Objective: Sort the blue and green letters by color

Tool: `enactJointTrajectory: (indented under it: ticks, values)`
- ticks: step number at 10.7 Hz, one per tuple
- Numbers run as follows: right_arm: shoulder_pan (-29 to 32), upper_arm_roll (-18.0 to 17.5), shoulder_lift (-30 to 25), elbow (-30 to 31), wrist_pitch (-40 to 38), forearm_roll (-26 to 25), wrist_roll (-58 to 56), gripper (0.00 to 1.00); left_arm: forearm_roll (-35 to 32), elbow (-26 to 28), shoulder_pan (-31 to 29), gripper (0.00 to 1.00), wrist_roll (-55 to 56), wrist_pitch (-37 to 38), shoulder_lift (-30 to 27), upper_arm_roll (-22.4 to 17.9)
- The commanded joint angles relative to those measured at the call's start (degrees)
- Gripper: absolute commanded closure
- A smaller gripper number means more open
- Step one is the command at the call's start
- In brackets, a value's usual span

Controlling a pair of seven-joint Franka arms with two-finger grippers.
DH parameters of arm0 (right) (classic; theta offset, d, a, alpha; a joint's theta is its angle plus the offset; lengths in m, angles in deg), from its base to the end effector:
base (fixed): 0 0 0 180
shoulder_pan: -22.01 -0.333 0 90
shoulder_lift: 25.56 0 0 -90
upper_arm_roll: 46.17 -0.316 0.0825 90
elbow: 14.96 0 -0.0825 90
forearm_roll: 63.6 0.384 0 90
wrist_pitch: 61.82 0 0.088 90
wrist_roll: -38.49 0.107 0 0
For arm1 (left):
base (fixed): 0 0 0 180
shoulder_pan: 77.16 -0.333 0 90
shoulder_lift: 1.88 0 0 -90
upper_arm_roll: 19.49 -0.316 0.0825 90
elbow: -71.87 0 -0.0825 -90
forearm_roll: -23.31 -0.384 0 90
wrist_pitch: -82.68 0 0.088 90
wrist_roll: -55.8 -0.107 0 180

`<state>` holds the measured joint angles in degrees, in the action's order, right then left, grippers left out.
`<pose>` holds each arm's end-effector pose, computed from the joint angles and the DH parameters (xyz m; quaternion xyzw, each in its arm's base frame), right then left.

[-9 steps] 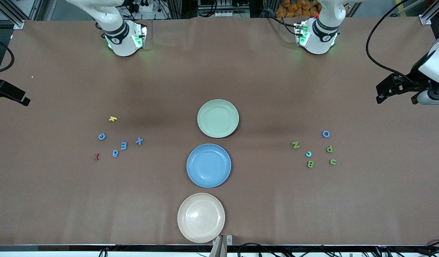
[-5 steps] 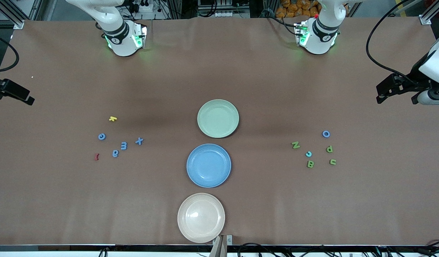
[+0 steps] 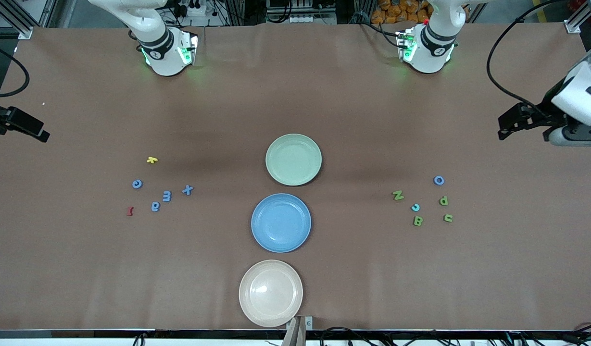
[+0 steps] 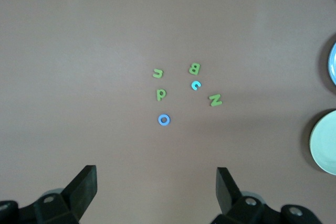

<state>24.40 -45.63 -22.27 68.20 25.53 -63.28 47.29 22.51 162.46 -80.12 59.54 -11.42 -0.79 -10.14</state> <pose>0.5676 -0.0283 0.6443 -0.9947 0.1020 -0.0077 0.0029 0.5639 -0.0608 0.6155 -0.9995 0.0234 -0.0216 0.0035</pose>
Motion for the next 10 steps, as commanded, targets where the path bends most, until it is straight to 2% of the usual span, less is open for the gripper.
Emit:
enactJointTrajectory:
  ticks: [1, 2, 4, 5, 6, 8, 10]
  values:
    - [-0.4, 0.3, 0.0, 0.2, 0.4, 0.6, -0.4, 0.00, 3.6, 9.0, -0.1, 0.00, -0.2, -7.9, -0.8, -0.1]
    - [-0.4, 0.3, 0.0, 0.7, 1.1, 0.6, -0.4, 0.00, 5.3, 12.7, -0.1, 0.00, -0.2, -11.4, -0.8, -0.1]
    - [0.7, -1.1, -0.1, 6.1, 6.7, 0.6, 0.4, 0.00, 6.3, 19.7, 0.1, 0.00, -0.1, -20.6, -0.2, 0.0]
    - [2.7, -2.9, 0.1, 8.5, 9.0, 0.7, 1.1, 0.00, 6.3, 20.5, 0.6, 0.00, 0.5, -23.2, 1.7, 0.1]
    - [3.6, -4.6, 0.2, 11.3, 11.9, 0.7, 3.0, 0.00, 6.3, 20.3, 0.8, 0.01, 6.3, -24.9, 4.5, 0.8]
    - [3.4, -6.3, 1.2, 16.5, 18.2, 0.8, 11.5, 0.00, 6.3, 20.2, 0.9, 0.09, 13.4, -29.5, 9.6, 3.0]
    - [3.1, -7.2, 5.6, 17.6, 21.4, 0.8, 22.2, 0.00, 6.2, 20.5, 1.9, 0.14, 16.5, -33.7, 14.1, 3.0]
